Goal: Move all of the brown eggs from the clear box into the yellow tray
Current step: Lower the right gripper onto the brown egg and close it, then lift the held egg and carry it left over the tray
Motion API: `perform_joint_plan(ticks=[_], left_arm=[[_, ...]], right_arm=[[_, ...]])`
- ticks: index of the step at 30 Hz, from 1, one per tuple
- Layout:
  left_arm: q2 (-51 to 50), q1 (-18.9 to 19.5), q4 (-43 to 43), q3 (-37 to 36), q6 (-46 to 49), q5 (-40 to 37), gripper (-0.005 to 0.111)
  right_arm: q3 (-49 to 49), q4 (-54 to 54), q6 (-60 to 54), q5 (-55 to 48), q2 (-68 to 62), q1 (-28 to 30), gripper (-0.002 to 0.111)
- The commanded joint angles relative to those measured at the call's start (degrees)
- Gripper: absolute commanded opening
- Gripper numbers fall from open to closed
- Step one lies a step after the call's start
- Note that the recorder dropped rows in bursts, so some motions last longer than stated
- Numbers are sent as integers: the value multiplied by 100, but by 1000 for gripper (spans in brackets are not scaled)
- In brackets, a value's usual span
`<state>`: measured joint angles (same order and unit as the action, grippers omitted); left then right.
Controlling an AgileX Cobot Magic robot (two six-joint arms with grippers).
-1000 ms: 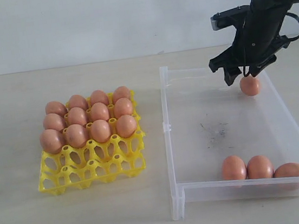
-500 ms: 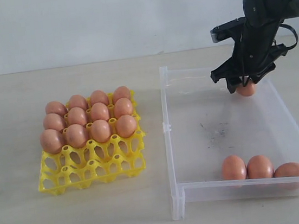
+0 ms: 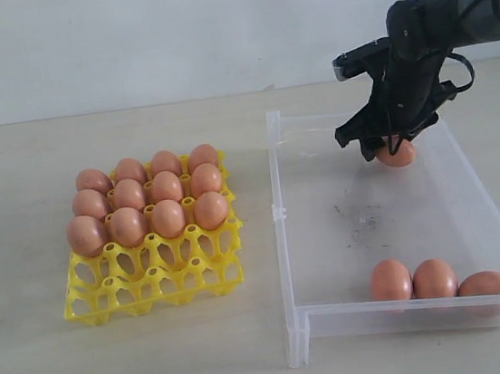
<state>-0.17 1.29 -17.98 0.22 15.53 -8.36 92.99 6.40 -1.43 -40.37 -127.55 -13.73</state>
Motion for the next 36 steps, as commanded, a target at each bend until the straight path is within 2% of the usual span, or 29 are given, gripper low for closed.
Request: perform_joint_plan(ticks=[1, 14, 24, 26, 28, 29, 30, 36], left_arm=[[17, 12, -30, -22, 1, 83, 4], [17, 12, -30, -22, 1, 83, 4], [17, 12, -30, -22, 1, 83, 4], [17, 12, -30, -22, 1, 83, 4], [17, 12, -30, -22, 1, 83, 4], [17, 12, -30, -22, 1, 83, 4], [17, 12, -30, -22, 1, 83, 4], [17, 12, -30, -22, 1, 83, 4]], right_arm=[[33, 31, -196, -53, -157, -5, 55], [33, 45, -1737, -321, -176, -5, 55], [33, 185, -1857, -499, -176, -5, 55], [33, 185, -1811, -537, -176, -5, 47], [33, 185, -1652, -601, -176, -5, 27], [33, 185, -1597, -661, -176, -5, 11], [33, 185, -1502, -683, -176, -5, 1], [23, -312, -1180, -304, -24, -5, 0]])
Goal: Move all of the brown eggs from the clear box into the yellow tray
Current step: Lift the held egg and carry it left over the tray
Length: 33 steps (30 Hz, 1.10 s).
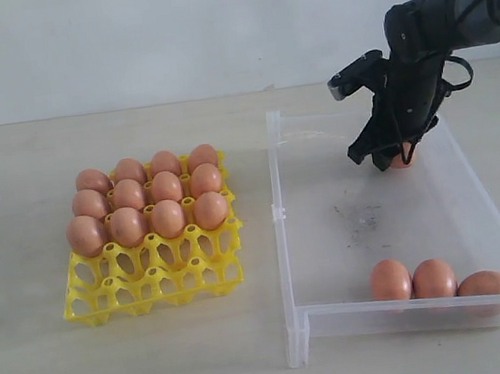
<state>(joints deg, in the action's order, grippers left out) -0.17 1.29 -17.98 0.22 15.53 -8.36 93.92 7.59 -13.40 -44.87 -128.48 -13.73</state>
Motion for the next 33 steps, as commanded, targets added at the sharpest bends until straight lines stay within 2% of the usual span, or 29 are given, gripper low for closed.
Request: perform_joint_plan(ticks=[1, 6, 7, 14, 22, 26, 29, 33], left_arm=[[17, 12, -30, -22, 1, 83, 4], [17, 12, -30, -22, 1, 83, 4], [17, 12, -30, -22, 1, 83, 4], [17, 12, -30, -22, 1, 83, 4], [17, 12, -30, -22, 1, 83, 4], [17, 12, -30, -22, 1, 83, 4], [17, 12, -30, -22, 1, 83, 4], [17, 12, -30, -22, 1, 83, 4]], right_arm=[[-104, -759, -135, 334, 134, -5, 0], [-651, -2019, -662, 1590, 597, -5, 0], [-995, -2278, -804, 2153, 845, -5, 0], [-2878, -2530, -910, 4441, 2353, -60, 0], [-3594, -2400, -892, 5926, 3153, -1184, 0], [-3710, -1526, -146, 6615, 3166, -1957, 0], [-3876, -68, 1127, 7476, 3166, -2425, 0], [-3996, 1902, 2660, 9304, 2972, -2721, 0]])
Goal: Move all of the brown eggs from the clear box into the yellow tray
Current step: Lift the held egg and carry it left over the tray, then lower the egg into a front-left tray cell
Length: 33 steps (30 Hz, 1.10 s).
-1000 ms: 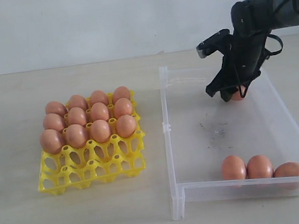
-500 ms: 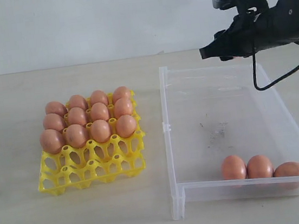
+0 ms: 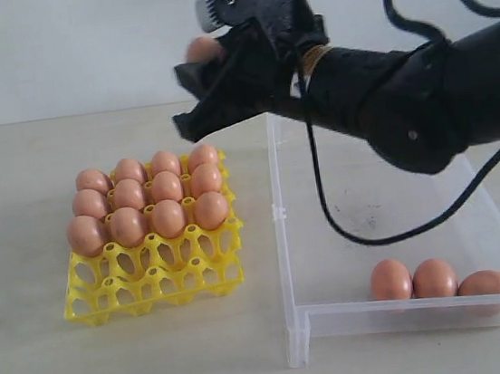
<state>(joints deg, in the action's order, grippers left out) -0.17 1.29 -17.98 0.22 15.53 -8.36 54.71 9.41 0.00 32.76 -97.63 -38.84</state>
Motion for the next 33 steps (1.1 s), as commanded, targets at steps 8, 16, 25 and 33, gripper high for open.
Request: perform_joint_plan(ticks=[8, 16, 25, 33], left_arm=[[17, 12, -30, -22, 1, 83, 4], [17, 12, -30, -22, 1, 83, 4], [17, 12, -30, -22, 1, 83, 4], [17, 12, -30, -22, 1, 83, 4]], right_arm=[[404, 2961, 2288, 2662, -1394, -244, 0], [1703, 4237, 3548, 2508, -2761, -244, 0], [2628, 5848, 4729, 1448, -3367, -244, 0], [3054, 6224, 5157, 1430, -3617, -244, 0]])
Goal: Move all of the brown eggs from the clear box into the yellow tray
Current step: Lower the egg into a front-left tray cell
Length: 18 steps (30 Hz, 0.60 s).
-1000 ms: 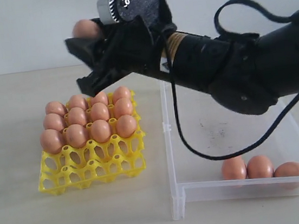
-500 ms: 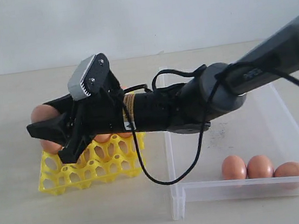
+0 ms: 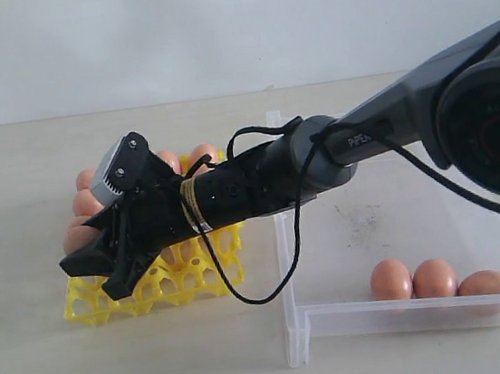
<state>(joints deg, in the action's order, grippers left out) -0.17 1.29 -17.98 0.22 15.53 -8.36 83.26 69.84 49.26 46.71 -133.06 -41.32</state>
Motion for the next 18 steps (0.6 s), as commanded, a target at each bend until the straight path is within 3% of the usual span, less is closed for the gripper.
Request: perform_joint_plan(ticks=[1, 18], left_arm=[[17, 12, -30, -22, 1, 83, 4], [17, 12, -30, -22, 1, 83, 4]], right_arm=[[222, 216, 315, 61, -97, 4, 0], [510, 499, 331, -42, -300, -149, 0]])
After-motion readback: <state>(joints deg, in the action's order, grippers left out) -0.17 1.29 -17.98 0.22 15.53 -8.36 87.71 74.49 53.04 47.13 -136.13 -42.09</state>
